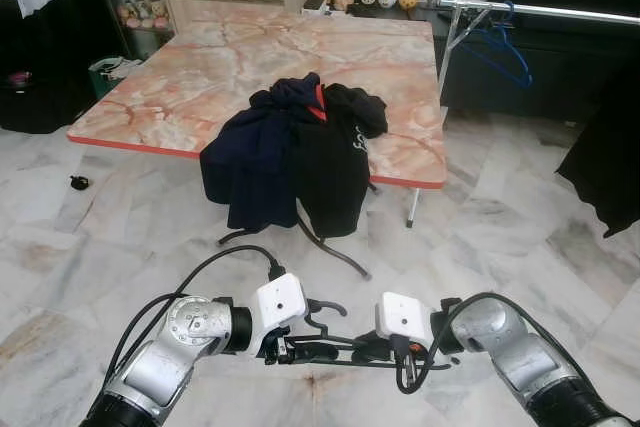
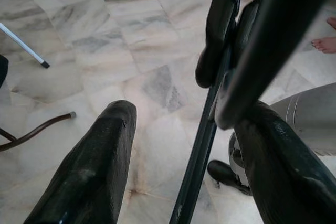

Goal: Hang hanger

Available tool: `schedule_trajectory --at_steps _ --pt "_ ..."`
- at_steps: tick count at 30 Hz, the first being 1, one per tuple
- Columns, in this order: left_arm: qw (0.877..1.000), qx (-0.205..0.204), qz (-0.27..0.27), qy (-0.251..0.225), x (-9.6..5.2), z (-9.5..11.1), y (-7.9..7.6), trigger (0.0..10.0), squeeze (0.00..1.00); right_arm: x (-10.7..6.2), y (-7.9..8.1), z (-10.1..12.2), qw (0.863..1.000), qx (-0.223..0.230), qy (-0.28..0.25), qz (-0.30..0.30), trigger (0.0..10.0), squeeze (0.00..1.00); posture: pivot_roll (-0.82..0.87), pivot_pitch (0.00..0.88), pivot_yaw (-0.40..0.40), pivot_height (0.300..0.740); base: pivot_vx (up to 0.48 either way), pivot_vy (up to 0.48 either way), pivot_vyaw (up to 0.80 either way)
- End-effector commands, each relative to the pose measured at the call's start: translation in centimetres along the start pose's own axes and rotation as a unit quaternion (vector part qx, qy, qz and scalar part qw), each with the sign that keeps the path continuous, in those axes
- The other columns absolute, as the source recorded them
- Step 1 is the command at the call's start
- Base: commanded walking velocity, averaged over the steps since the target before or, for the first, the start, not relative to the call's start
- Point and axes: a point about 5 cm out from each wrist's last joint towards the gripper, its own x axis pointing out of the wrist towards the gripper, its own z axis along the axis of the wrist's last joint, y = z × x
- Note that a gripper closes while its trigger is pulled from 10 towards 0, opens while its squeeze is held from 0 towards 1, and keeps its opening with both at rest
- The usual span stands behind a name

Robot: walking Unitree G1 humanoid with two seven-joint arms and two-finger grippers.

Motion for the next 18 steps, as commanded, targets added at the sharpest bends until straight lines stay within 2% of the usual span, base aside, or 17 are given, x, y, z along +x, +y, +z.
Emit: schedule_trajectory --at_steps 1,10,11,13,14,15,16,18 --pt "1.000 0.010 -0.013 0.009 0.0 -0.1 -0.2 10.0 0.00 -0.1 -0.4 0.8 1.000 -0.015 -0.006 -0.002 10.0 0.00 0.06 0.000 -0.021 0.740 0.000 0.000 0.00" --pt "0.999 0.018 -0.011 0.046 -0.5 -1.4 -0.1 10.0 0.00 -0.3 -0.6 0.7 1.000 -0.016 -0.005 -0.005 10.0 0.00 0.07 0.000 -0.022 0.740 0.000 0.000 0.00" --pt "0.999 0.016 -0.011 0.048 -0.6 -1.5 -0.1 9.6 0.00 -0.3 -0.6 0.7 1.000 -0.015 -0.005 -0.006 10.0 0.00 0.07 0.000 -0.022 0.740 0.000 0.000 0.00" --pt "0.999 0.016 -0.011 0.049 -0.6 -1.6 -0.1 9.6 0.00 -0.4 -0.6 0.7 1.000 -0.015 -0.005 -0.006 10.0 0.00 0.07 0.000 -0.022 0.740 0.000 0.000 0.00" --pt "0.999 0.015 -0.010 0.049 -0.6 -1.6 -0.1 8.2 0.00 -0.4 -0.6 0.7 1.000 -0.015 -0.006 -0.005 10.0 0.00 0.07 0.000 -0.023 0.740 0.000 0.000 0.00" --pt "0.999 0.014 -0.009 0.050 -0.6 -1.7 -0.1 4.3 0.00 -0.4 -0.7 0.8 1.000 -0.016 -0.007 -0.005 10.0 0.00 0.07 0.000 -0.022 0.740 0.000 0.000 0.00" --pt "0.999 0.014 -0.008 0.051 -0.6 -1.7 0.0 3.3 0.00 -0.4 -0.7 0.8 1.000 -0.016 -0.007 -0.005 10.0 0.00 0.07 0.000 -0.022 0.740 0.000 0.000 0.00" --pt "0.999 0.014 -0.003 0.050 -0.6 -1.7 0.1 0.0 0.00 -0.5 -0.8 0.9 1.000 -0.017 -0.009 -0.007 10.0 0.00 0.07 0.000 -0.026 0.740 0.000 0.000 0.00"
